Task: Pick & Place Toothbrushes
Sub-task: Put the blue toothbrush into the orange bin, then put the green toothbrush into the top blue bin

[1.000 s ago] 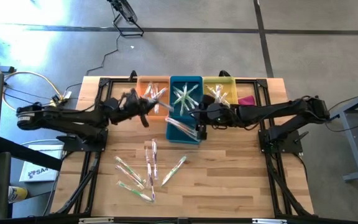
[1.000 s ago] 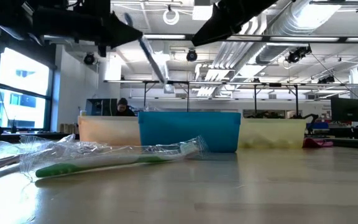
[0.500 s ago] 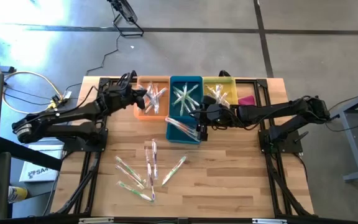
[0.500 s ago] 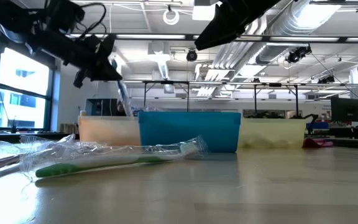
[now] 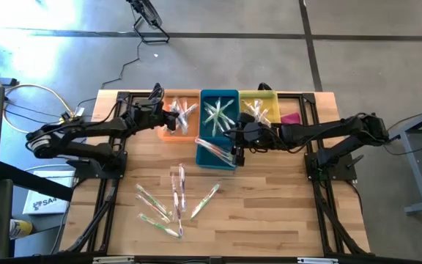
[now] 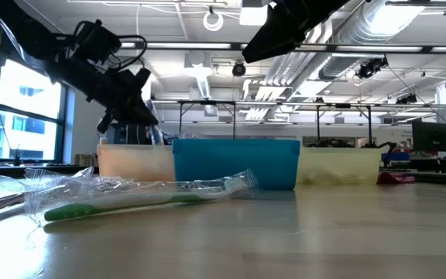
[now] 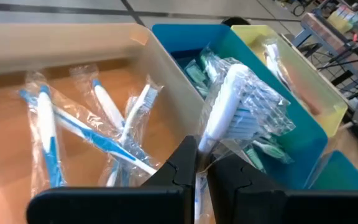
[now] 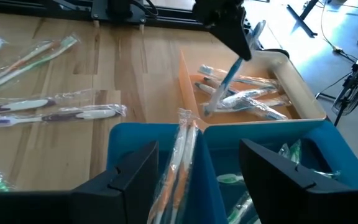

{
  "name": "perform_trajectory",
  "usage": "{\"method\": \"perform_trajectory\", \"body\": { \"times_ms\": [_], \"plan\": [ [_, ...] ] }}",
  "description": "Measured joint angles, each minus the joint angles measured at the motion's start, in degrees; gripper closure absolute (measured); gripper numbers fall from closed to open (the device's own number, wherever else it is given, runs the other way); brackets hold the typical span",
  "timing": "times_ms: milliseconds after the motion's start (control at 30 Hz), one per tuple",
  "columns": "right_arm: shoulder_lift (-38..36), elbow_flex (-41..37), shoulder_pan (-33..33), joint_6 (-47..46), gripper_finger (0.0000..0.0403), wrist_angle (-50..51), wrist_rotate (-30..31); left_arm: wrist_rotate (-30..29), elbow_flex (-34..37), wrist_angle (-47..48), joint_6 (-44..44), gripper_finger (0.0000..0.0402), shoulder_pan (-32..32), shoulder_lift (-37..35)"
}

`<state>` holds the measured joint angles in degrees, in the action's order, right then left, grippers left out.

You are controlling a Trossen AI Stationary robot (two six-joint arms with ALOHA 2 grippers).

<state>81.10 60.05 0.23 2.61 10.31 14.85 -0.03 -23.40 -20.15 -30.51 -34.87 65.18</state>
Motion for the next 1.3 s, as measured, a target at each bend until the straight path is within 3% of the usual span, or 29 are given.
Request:
{"method": "perform_trajectory", "body": {
  "times_ms": [333, 667, 800, 1067, 1300],
  "plan": [
    [0.00, 0.00, 0.00, -0.02, 0.0188, 0.00, 0.00, -0.19, 0.00, -3.90, -1.21, 0.0381, 0.00, 3.71],
    [0.00, -0.02, 0.00, -0.02, 0.0188, 0.00, 0.00, -1.29, 0.00, -3.85, -0.31, 0.0277, 0.00, 3.71],
    [0.00, -0.02, 0.00, -0.02, 0.0188, 0.00, -0.02, -3.79, 0.00, -5.94, 2.81, 0.0253, 0.00, 3.73],
    [0.00, -0.02, 0.00, -0.02, 0.0188, 0.00, -0.02, -5.07, 0.00, -14.57, 10.85, 0.0247, 0.00, 3.73],
    [0.00, -0.07, 0.00, -0.02, 0.0188, 0.01, -0.02, -5.17, 0.00, -16.55, 10.73, 0.0246, 0.00, 3.73]
  ]
}}
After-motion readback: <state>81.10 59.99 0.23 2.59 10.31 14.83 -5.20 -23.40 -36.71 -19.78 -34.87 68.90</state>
